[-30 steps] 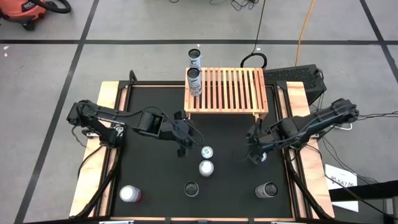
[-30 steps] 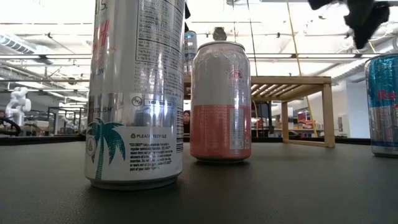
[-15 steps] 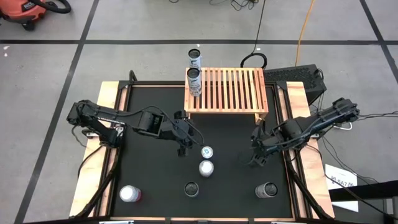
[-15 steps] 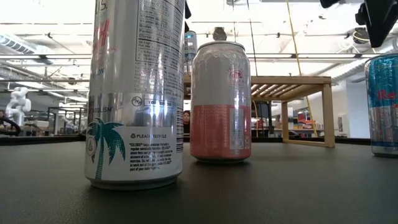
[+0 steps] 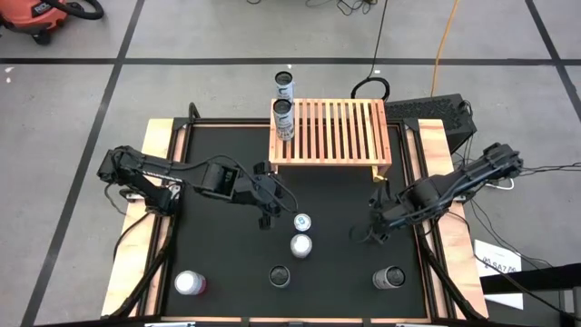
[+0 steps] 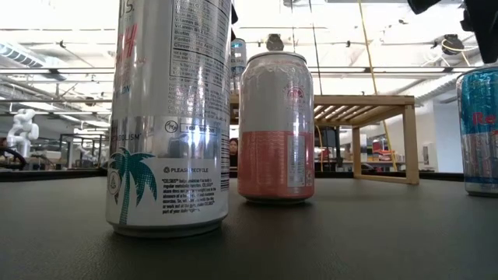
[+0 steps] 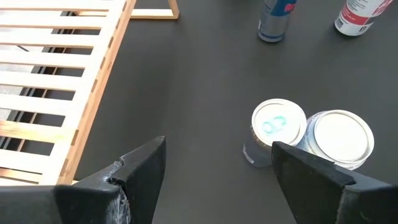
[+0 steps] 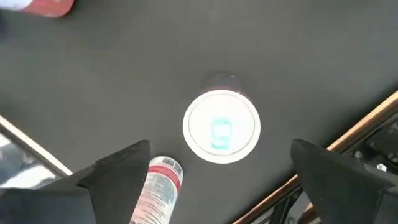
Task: Place canned beverage on shelf
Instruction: Put the silver soda can on the shelf
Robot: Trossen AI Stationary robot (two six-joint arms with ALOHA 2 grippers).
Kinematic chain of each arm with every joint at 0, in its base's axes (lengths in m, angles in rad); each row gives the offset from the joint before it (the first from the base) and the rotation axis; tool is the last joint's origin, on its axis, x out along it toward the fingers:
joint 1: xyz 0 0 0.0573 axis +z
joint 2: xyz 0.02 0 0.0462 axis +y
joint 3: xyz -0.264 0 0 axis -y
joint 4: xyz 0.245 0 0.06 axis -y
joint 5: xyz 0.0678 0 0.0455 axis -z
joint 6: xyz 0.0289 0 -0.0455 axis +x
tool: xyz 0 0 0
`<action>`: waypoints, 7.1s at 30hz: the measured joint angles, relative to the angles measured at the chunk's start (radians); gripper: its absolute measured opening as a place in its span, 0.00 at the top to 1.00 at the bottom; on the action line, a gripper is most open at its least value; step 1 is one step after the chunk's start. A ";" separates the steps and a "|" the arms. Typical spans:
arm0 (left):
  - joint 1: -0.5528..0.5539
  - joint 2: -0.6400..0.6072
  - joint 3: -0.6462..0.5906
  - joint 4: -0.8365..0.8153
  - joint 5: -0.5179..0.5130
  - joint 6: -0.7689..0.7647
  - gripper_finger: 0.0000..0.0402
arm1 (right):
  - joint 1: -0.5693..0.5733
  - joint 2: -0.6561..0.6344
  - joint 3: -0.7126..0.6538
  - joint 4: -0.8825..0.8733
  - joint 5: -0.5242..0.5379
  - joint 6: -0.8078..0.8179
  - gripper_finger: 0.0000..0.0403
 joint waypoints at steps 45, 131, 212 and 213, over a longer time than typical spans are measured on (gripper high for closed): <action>0.023 0.000 0.000 0.001 -0.003 0.053 0.29 | 0.012 0.151 -0.067 0.100 0.019 0.077 0.45; 0.245 0.048 0.000 0.956 0.460 0.025 0.48 | -0.052 0.072 0.373 1.049 0.970 -0.968 0.27; 0.294 -0.064 -0.001 0.441 0.120 0.000 0.21 | -0.691 0.015 0.373 0.906 0.220 -1.194 0.43; 0.295 -0.073 -0.001 0.441 0.119 0.000 0.21 | -0.716 0.024 0.373 0.889 0.202 -1.202 0.43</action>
